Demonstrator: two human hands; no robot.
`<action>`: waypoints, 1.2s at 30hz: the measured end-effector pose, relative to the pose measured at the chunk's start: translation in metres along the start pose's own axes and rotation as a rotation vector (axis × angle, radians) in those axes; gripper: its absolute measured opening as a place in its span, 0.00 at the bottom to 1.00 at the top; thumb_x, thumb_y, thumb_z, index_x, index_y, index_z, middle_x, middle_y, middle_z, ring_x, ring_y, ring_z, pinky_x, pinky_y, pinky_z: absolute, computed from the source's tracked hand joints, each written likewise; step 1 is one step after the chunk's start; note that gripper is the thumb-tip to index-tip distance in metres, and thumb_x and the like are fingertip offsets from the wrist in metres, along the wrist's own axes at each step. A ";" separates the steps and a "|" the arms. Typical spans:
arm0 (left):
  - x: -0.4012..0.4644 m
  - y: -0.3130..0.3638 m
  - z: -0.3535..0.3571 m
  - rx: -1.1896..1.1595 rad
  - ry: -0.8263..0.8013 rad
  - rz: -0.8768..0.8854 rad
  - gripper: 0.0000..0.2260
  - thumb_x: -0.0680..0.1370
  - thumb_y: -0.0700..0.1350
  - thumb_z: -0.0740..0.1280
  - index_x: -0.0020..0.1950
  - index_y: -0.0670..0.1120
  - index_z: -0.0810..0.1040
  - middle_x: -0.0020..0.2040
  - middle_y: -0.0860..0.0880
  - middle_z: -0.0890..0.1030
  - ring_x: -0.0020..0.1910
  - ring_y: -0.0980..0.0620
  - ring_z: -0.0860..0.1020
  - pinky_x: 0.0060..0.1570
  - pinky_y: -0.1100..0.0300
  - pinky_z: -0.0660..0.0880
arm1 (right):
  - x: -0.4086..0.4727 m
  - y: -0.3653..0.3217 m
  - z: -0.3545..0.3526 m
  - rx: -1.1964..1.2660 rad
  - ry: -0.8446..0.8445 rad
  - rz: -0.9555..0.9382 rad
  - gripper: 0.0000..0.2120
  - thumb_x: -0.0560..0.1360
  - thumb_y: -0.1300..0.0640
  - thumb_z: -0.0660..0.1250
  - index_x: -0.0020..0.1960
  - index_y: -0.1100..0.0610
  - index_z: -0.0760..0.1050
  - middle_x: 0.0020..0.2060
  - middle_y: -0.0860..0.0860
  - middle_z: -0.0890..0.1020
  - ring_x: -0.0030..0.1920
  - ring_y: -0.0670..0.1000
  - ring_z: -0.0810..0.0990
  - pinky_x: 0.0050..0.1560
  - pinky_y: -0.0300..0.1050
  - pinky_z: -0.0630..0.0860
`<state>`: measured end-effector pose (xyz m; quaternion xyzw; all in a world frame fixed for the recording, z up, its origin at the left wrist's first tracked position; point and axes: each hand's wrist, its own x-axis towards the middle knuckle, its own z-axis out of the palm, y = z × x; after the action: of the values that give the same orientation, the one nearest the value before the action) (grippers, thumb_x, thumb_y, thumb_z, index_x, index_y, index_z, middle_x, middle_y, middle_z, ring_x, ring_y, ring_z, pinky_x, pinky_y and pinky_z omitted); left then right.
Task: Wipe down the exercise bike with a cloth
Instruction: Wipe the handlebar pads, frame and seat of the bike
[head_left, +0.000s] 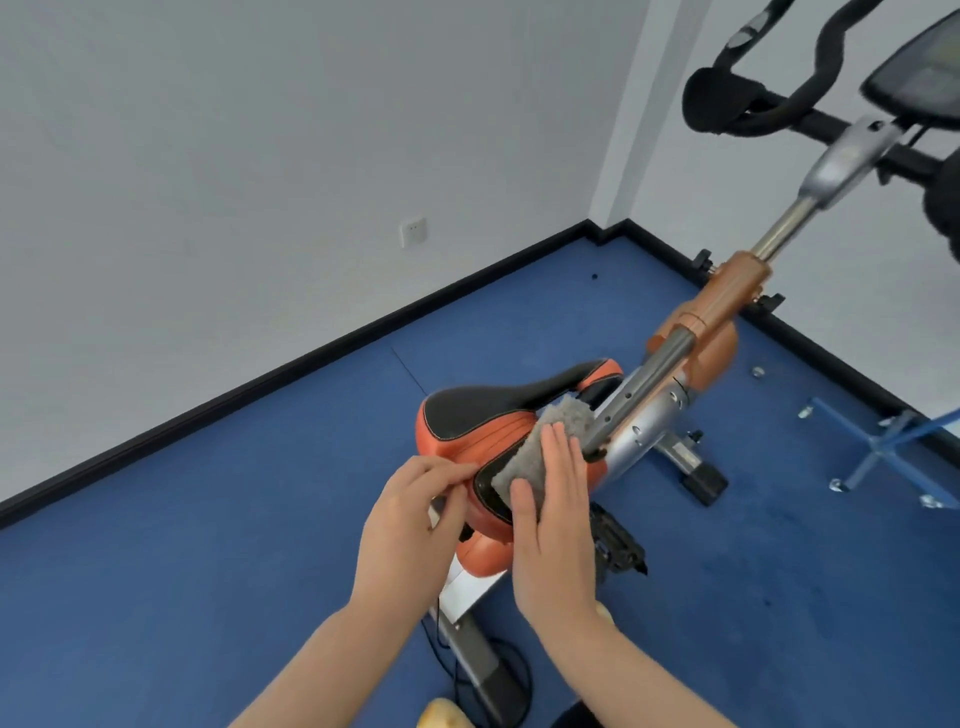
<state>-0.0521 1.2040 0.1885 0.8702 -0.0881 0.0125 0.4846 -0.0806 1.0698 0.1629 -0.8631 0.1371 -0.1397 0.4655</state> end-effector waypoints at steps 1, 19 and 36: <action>-0.001 -0.001 0.001 -0.003 0.005 -0.007 0.14 0.78 0.40 0.67 0.52 0.60 0.81 0.51 0.64 0.77 0.49 0.57 0.78 0.47 0.69 0.73 | -0.010 -0.007 0.007 0.061 0.032 0.005 0.25 0.80 0.44 0.52 0.75 0.36 0.48 0.76 0.32 0.49 0.77 0.40 0.46 0.75 0.52 0.58; 0.005 0.008 0.001 0.004 0.004 -0.057 0.13 0.78 0.42 0.66 0.46 0.62 0.81 0.49 0.65 0.77 0.48 0.61 0.77 0.41 0.71 0.72 | 0.017 -0.001 -0.008 -0.254 -0.116 -0.057 0.20 0.83 0.46 0.50 0.73 0.40 0.64 0.78 0.45 0.49 0.77 0.44 0.39 0.76 0.61 0.48; 0.007 0.036 0.070 0.207 0.371 -0.196 0.14 0.76 0.36 0.68 0.50 0.56 0.81 0.49 0.61 0.75 0.52 0.57 0.64 0.53 0.53 0.66 | 0.087 0.058 -0.063 -0.451 -0.297 -0.463 0.22 0.83 0.47 0.47 0.76 0.45 0.62 0.77 0.46 0.58 0.78 0.49 0.50 0.75 0.62 0.52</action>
<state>-0.0558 1.1252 0.1823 0.9024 0.0893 0.1343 0.3995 -0.0294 0.9587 0.1574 -0.9633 -0.1040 -0.0809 0.2339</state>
